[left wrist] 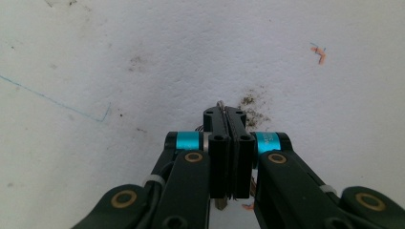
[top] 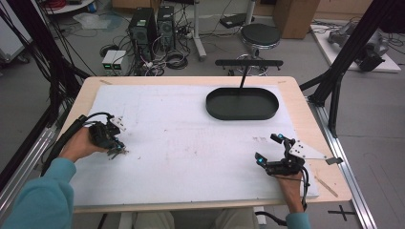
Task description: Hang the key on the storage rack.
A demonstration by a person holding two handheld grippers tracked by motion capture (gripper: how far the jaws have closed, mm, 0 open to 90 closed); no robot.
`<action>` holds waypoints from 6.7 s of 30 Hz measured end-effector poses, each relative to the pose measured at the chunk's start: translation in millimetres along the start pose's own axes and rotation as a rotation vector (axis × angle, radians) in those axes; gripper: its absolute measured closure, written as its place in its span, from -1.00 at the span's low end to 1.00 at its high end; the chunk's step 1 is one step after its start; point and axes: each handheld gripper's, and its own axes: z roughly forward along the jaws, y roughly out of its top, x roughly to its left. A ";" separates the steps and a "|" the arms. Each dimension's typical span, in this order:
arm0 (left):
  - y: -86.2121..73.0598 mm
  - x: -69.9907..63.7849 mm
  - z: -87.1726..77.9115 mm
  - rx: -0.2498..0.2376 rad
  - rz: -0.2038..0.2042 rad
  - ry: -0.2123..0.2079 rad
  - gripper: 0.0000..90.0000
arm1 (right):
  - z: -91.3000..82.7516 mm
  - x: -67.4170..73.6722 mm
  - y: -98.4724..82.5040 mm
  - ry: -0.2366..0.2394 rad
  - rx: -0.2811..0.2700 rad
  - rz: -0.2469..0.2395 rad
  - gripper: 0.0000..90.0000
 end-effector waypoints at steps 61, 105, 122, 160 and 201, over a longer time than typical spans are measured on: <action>130.5 -69.6 -42.1 -0.987 0.107 -0.372 0.96 | 75.6 27.5 148.8 0.507 0.192 -0.119 -0.99; 134.9 -76.1 -42.4 -1.002 0.153 -0.375 0.96 | 163.4 59.0 181.5 0.822 0.267 -0.234 0.34; 134.6 -77.3 -43.5 -1.008 0.162 -0.378 0.96 | 164.5 63.8 180.1 0.857 0.300 -0.250 0.69; 113.2 -70.4 -30.4 -1.021 -0.001 -0.178 -0.52 | 154.3 49.4 180.2 0.691 0.362 -0.169 0.98; -86.1 -94.3 20.9 -1.139 -0.308 0.288 -0.96 | 148.0 -67.1 247.5 0.235 0.511 -0.120 0.98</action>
